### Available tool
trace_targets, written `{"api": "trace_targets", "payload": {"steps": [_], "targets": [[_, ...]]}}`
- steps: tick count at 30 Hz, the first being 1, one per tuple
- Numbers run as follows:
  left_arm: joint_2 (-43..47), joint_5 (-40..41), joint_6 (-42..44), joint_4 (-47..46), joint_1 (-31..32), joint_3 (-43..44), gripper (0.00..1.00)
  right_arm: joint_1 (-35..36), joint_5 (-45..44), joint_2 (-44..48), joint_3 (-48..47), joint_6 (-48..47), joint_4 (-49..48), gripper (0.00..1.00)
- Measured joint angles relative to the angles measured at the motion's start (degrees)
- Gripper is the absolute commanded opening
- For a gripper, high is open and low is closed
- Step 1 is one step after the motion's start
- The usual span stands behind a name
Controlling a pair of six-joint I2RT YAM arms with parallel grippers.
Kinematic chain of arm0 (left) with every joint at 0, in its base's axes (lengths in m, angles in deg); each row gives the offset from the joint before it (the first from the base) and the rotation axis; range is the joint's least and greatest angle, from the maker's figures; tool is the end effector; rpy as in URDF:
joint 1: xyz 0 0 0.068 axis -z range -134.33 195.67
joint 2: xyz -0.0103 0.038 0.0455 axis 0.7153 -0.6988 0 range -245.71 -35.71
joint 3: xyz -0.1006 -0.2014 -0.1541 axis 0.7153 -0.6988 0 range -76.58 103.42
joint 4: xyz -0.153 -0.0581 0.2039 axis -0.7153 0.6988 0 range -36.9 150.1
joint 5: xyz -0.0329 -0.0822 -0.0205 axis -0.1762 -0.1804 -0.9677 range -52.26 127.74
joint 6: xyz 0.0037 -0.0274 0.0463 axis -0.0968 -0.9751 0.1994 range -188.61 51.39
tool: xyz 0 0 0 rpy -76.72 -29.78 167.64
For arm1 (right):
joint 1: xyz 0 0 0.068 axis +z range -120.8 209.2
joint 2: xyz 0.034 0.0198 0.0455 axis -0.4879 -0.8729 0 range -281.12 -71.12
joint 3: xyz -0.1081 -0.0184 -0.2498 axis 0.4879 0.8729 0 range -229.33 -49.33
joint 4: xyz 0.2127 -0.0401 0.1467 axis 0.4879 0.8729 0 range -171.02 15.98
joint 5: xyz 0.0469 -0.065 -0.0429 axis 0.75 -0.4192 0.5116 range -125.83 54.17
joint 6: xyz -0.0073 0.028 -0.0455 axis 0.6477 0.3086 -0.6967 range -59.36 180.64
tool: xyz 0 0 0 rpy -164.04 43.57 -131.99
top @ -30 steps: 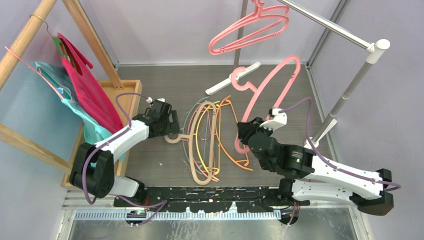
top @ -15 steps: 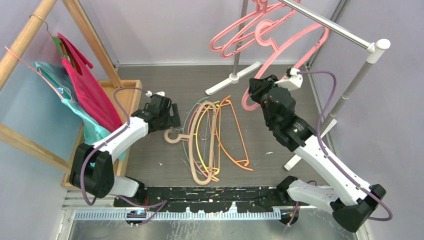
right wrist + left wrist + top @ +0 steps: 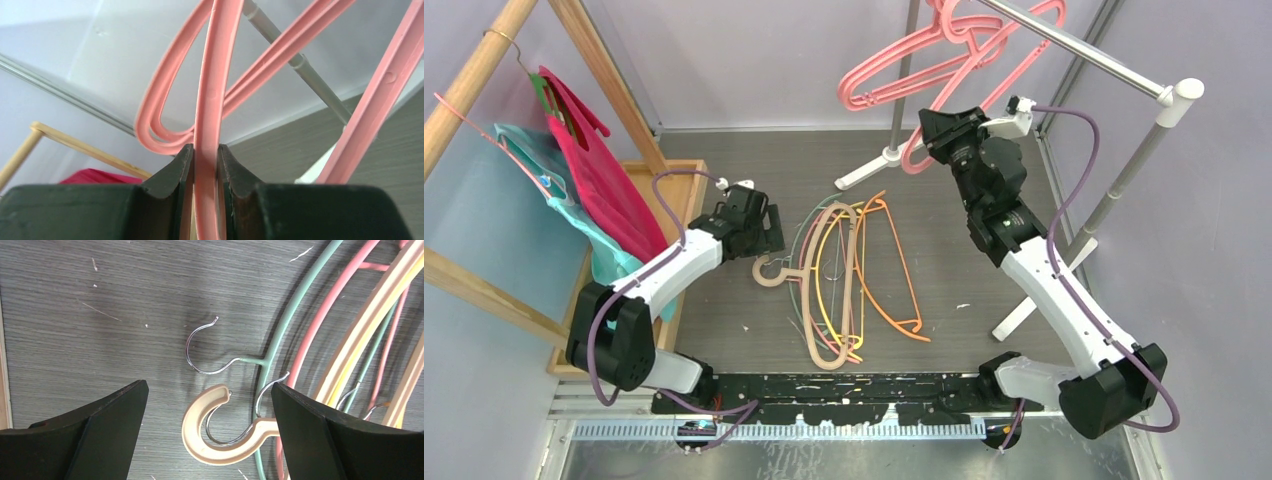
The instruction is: Organize the hangers
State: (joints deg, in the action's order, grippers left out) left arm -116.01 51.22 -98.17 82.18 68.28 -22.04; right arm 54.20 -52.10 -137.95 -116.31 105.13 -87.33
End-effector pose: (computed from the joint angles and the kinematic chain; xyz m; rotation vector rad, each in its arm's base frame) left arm 0.2661 -0.1018 0.2325 -0.2440 2.4798 -0.0827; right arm 0.2476 0.1045 0.4290 0.4881 1.4299 0.7768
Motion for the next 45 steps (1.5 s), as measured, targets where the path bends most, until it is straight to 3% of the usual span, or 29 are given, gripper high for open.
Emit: {"api": "trace_targets", "payload": {"steps": [13,34,38,45], "targets": [[-3.08,0.52,0.48,1.46,0.0,1.18,0.98,-9.31,7.72,-7.19,-0.13,8.55,-11.52,0.01],[-4.79,1.38,0.68,1.62,0.0,1.7,0.98,-9.29,13.75,-20.87,-9.29,12.46,-15.32,0.01],[-4.81,1.38,0.68,1.62,0.0,1.7,0.98,-8.63,13.62,-20.92,-9.57,12.2,-14.67,0.15],[-4.81,1.38,0.68,1.62,0.0,1.7,0.98,-8.11,11.54,-18.23,-8.41,11.45,-11.08,0.6]]}}
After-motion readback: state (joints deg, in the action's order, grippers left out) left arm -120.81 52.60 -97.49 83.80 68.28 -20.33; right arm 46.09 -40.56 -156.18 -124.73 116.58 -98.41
